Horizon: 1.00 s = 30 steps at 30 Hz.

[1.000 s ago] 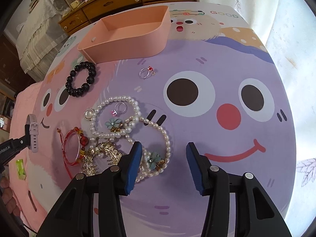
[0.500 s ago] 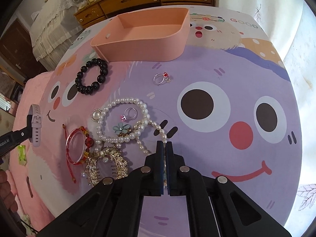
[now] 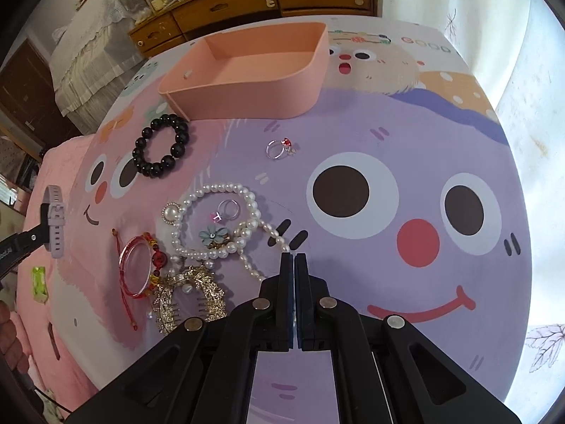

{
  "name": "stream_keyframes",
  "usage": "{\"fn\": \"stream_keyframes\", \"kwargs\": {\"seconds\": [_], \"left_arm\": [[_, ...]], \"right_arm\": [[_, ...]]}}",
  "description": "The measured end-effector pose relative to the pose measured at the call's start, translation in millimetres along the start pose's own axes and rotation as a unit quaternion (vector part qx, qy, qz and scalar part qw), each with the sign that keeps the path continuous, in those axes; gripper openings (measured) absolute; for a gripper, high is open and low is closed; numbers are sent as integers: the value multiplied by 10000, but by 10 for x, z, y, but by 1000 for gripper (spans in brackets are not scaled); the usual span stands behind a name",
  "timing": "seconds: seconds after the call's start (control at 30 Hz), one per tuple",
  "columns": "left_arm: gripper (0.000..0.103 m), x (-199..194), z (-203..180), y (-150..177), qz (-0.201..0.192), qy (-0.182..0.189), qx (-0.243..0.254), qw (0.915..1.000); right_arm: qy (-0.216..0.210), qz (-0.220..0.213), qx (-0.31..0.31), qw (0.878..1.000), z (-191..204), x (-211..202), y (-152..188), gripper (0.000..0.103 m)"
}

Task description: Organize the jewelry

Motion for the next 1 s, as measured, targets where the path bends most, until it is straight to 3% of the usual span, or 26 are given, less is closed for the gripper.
{"fn": "stream_keyframes", "kwargs": {"seconds": [0.3,0.57,0.77,1.0], "left_arm": [[7,16,143,-39,22,80,13,10000],[7,37,294,-230,-17,156,37,9999],[7,43,297,-420,-72,315,285,9991],[7,-113,110,-743,-481,674,902,9925]], "right_arm": [[101,179,-54,9998,89,86,-26,7],[493,138,-77,9987,167,144,-57,3],[621,-74,233,9978,133,68,-86,3],[589,-661,251,9958,244,-364,-273,3]]}}
Point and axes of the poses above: each gripper's, at about its wrist camera, not at the fingertips, and x roughly the way its jaws point, z to its left, y to its underside, the point moved 4 cm from there along x, roughly the way its jaws point
